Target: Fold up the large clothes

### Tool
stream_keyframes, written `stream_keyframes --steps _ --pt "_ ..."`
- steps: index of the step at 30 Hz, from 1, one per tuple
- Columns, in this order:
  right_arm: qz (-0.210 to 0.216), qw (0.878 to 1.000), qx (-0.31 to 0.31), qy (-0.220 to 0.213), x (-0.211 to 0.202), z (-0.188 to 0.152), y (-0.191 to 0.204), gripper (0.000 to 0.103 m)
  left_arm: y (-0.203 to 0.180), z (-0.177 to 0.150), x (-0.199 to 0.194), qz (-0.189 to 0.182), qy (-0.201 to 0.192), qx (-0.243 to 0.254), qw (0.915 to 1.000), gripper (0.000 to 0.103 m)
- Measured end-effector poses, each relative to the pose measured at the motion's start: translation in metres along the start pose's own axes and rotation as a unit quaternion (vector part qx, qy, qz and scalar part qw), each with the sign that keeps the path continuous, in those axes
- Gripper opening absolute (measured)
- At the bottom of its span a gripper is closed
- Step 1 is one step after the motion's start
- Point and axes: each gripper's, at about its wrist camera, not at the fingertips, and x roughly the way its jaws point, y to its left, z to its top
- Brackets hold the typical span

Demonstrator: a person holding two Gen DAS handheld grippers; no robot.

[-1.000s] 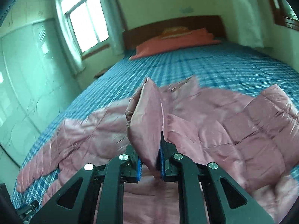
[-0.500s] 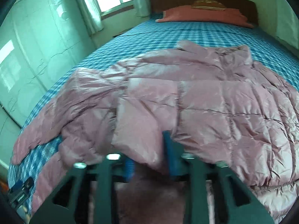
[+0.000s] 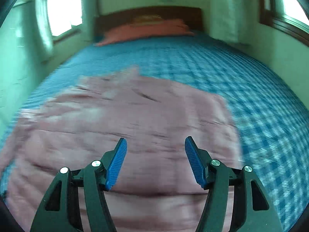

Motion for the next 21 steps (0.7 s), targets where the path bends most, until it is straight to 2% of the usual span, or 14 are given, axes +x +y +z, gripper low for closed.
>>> stream_keyframes --steps 2,3,5,8,11,15,16,18,21 --pt "0.006 0.999 0.002 0.051 0.027 -0.013 -0.009 0.062 -0.001 0.0 -0.001 0.0 0.0 0.0 1.0 0.101" --pt "0.011 0.998 0.004 0.055 0.03 -0.015 -0.011 0.062 0.001 0.0 0.0 0.001 0.0 0.001 1.0 0.101" --pt "0.002 0.999 -0.007 0.053 0.025 -0.008 -0.007 0.062 0.001 0.0 0.002 0.001 0.001 0.001 1.0 0.101" --pt "0.008 1.0 0.009 0.024 0.019 0.012 -0.007 0.062 0.0 0.0 -0.001 0.002 0.0 0.002 1.0 0.101" --pt "0.009 1.0 0.022 0.018 0.027 0.025 -0.007 0.062 -0.001 0.0 0.001 0.005 0.0 0.003 1.0 0.101" --pt "0.0 0.999 0.018 0.05 0.066 0.027 -0.003 0.064 0.0 0.0 0.001 0.005 0.0 0.003 1.0 0.101" --pt "-0.008 0.999 0.01 0.045 0.069 0.025 0.0 0.065 0.0 -0.001 0.0 0.005 0.0 0.003 1.0 0.101" --pt "-0.019 0.999 -0.001 0.041 0.06 0.026 0.007 0.065 0.0 0.001 0.002 0.006 0.0 0.004 1.0 0.101" --pt "0.001 1.0 0.015 0.026 0.036 0.019 0.01 0.065 -0.001 0.0 0.001 0.004 0.0 0.003 1.0 0.101"
